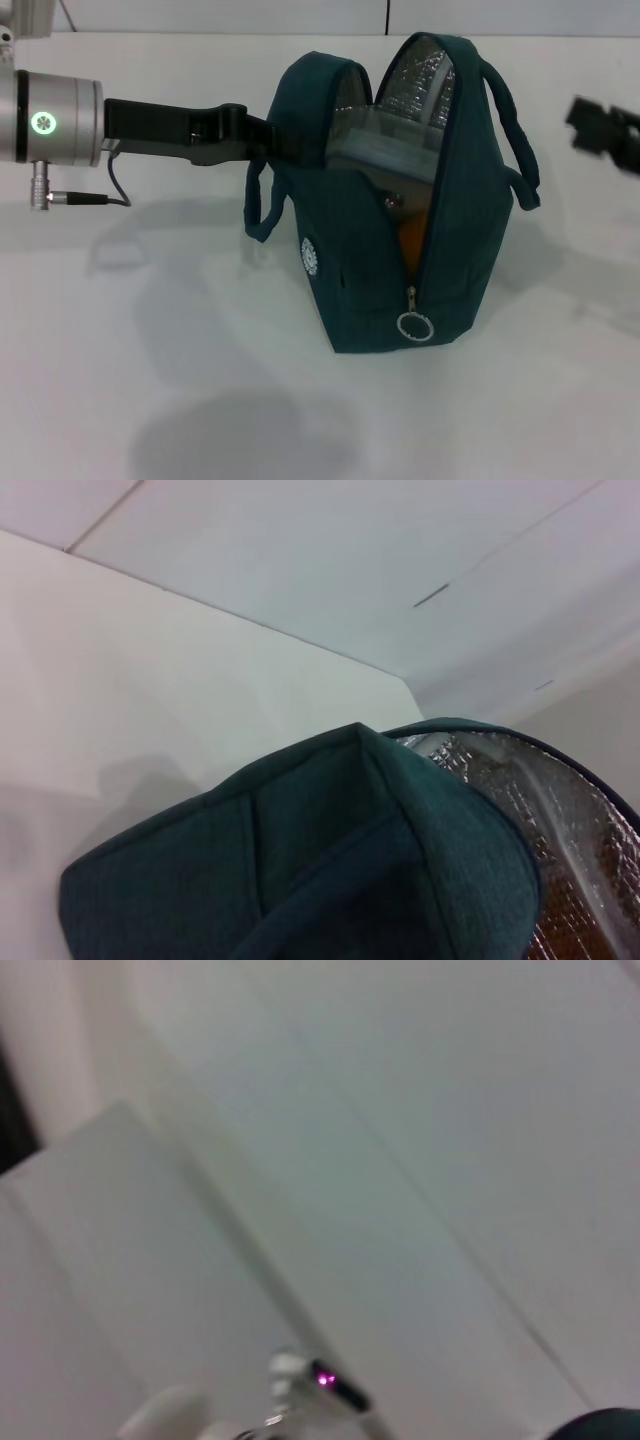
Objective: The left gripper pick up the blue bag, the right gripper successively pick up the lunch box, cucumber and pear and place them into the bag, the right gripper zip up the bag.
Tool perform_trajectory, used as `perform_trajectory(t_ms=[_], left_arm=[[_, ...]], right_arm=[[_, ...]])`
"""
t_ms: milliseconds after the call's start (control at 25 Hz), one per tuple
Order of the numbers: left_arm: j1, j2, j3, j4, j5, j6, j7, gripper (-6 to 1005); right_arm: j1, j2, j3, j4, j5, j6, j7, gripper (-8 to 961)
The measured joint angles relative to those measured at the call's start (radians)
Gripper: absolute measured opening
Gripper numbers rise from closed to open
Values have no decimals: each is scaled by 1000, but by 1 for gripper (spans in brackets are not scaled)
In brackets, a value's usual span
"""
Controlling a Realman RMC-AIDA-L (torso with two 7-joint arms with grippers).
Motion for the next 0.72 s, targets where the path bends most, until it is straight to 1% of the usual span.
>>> perform_trajectory(t_ms=[80, 160, 280, 360, 480, 560, 720], left_arm=[[1, 1, 0, -1, 0, 0, 1, 60], [1, 1, 0, -2, 0, 0, 2, 60], [1, 2, 0, -5, 0, 4, 2, 61], [1, 2, 2, -5, 0, 6, 2, 61], [1, 3, 5, -6, 0, 11, 1, 61], [2, 2, 6, -9, 0, 19, 0, 61], [2, 0, 6, -12, 0, 22, 1, 61]], right_arm=[[-34, 4, -4, 7, -2, -57, -86, 715], [-72, 13, -24, 10, -19, -72, -164, 714], [-117, 34, -65, 16, -68, -74, -282, 713], [-129, 42, -90, 55, -89, -74, -371, 712], [-120, 43, -121, 144, -96, -54, -488, 711], [-107, 45, -159, 192, -97, -10, -551, 711], [-83, 49, -232, 230, -88, 100, -577, 710]])
